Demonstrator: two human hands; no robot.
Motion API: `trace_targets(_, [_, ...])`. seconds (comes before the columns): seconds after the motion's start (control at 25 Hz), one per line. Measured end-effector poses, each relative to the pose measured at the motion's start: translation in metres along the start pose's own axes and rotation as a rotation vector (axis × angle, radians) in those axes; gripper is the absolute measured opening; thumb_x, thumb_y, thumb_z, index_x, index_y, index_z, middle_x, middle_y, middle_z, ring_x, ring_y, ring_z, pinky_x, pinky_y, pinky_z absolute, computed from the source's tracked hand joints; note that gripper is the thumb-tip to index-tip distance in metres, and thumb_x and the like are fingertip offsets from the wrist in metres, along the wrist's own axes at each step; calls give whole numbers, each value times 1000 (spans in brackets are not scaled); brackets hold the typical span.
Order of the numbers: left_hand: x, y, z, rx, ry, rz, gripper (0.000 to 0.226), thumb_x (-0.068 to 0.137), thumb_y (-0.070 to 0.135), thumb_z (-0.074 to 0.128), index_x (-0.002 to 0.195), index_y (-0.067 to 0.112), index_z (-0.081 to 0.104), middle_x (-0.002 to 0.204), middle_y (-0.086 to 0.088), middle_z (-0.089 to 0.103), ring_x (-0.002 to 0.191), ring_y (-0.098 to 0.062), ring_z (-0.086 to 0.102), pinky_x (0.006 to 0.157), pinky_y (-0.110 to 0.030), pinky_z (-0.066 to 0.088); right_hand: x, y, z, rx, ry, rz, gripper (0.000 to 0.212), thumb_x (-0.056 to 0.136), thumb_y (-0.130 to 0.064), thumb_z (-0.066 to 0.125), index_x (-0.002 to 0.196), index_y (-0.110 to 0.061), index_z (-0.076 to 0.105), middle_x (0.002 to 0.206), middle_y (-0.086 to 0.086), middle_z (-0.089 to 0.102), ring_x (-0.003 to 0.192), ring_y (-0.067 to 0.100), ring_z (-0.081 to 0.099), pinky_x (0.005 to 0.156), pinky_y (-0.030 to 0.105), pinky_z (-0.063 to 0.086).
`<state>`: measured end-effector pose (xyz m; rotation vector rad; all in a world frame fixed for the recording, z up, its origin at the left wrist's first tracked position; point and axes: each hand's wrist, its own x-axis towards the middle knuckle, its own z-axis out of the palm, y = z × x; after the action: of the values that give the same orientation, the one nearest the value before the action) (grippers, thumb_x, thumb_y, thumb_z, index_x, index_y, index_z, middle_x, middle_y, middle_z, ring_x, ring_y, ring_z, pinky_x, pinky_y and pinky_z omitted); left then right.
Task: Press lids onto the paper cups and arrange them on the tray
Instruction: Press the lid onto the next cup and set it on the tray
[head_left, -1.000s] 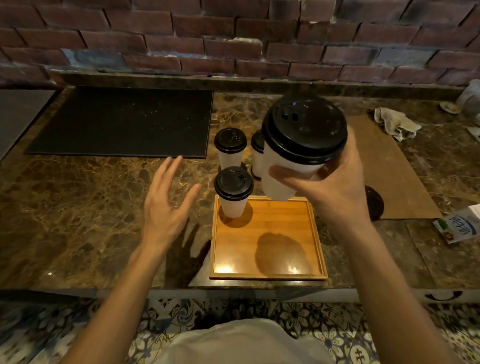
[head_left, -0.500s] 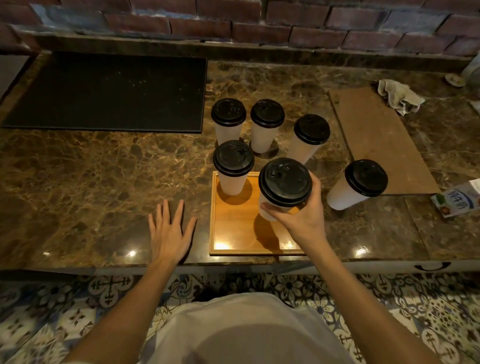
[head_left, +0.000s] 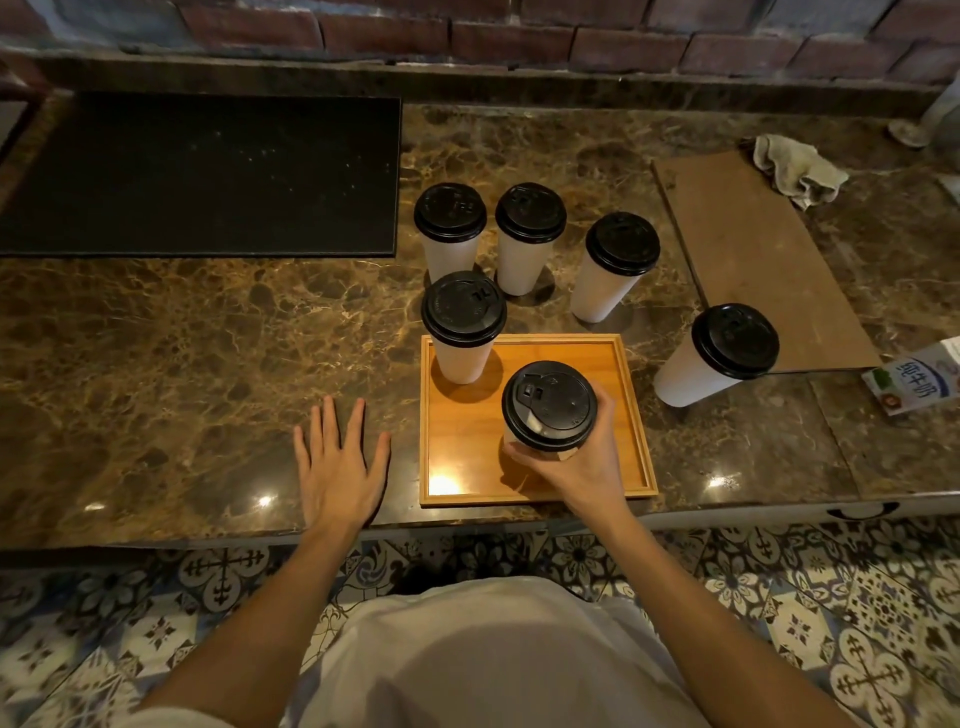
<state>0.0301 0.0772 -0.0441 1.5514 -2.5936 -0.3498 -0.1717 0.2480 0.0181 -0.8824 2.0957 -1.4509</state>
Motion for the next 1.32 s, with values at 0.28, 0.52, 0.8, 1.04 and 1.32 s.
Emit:
trace_targets(0.28, [0,1,0,13,18,-7,65,94,54,20,148,19,30,157,-14,16,146,-27,9,116,-41,-4,-1,1,4,-52,-93,31,84,57,-47,83,126,-44,36,118,-42,47,113,-22,44,87,-3,34])
trace_targets(0.52, [1,1,0,8,15,-16,62,95,52,24,147,19,31,157,-14,17,146,-27,9,117,-42,-2,0,-1,32,-100,-167,53,91,57,-49,85,133,-30,40,120,-40,45,117,-20,42,90,-1,34])
trace_targets(0.8, [1,1,0,3,9,-17,64,95,54,22,147,20,30,157,-13,16,146,-26,7,117,-42,-2,-2,-15,60,-157,-221,51,90,60,-51,83,133,-44,31,127,-22,50,117,-7,47,87,4,38])
trace_targets(1.04, [1,3,-2,-17,19,-22,65,94,55,20,147,20,30,158,-13,16,146,-25,7,117,-41,-3,-6,-14,69,-142,-243,67,92,59,-47,86,133,-44,31,122,-32,45,112,-23,41,85,-2,35])
trace_targets(1.32, [2,4,-3,8,-7,-21,67,93,56,17,148,20,27,158,-12,13,147,-25,4,117,-40,-5,9,-26,24,-87,-381,145,94,75,-18,80,149,-34,24,141,-19,42,128,4,47,106,29,46])
